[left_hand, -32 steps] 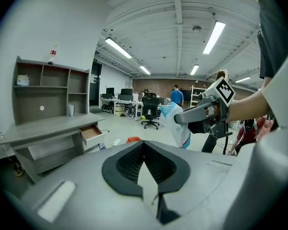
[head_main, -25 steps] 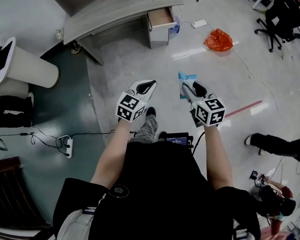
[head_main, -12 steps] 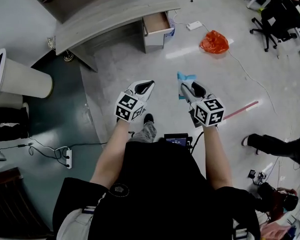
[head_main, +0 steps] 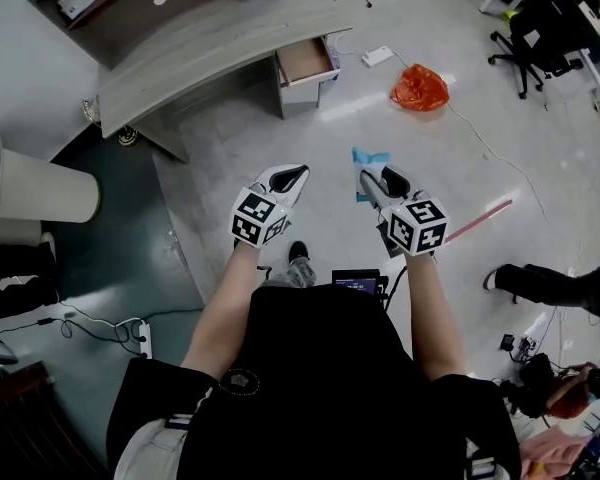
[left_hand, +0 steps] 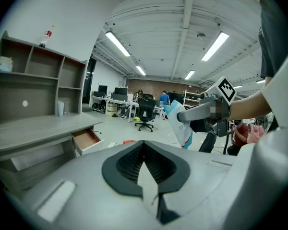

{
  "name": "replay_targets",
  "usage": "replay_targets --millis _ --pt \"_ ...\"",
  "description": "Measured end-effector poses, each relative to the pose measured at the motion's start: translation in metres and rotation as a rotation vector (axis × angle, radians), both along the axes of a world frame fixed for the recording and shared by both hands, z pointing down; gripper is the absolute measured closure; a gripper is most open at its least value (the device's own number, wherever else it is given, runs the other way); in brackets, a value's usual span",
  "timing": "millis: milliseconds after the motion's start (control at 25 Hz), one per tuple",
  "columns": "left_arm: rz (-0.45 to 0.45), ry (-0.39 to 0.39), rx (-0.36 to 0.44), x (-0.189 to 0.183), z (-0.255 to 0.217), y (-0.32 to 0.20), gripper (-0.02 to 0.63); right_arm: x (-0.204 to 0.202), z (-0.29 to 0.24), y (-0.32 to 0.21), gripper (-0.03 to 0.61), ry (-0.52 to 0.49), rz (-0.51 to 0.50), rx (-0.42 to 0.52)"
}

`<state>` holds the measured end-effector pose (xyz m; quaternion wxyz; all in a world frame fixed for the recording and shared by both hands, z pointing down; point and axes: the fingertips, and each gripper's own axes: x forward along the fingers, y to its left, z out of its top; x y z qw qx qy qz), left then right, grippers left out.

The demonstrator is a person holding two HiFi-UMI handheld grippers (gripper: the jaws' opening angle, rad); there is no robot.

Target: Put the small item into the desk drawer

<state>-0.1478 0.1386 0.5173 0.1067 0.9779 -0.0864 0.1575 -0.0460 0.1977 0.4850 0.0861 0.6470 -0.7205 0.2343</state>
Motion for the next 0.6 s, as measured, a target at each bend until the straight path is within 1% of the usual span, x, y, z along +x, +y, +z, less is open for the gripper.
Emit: replay_targets --millis 280,600 --pt "0.037 0.006 0.003 0.007 0.000 -0.025 0.614 0.003 -0.002 -0.025 0.422 0.010 0.025 0.003" --pt "0.060 0.001 0.004 0.006 0.001 -0.037 0.614 0.000 -0.004 -0.039 0.422 0.010 0.043 0.007"
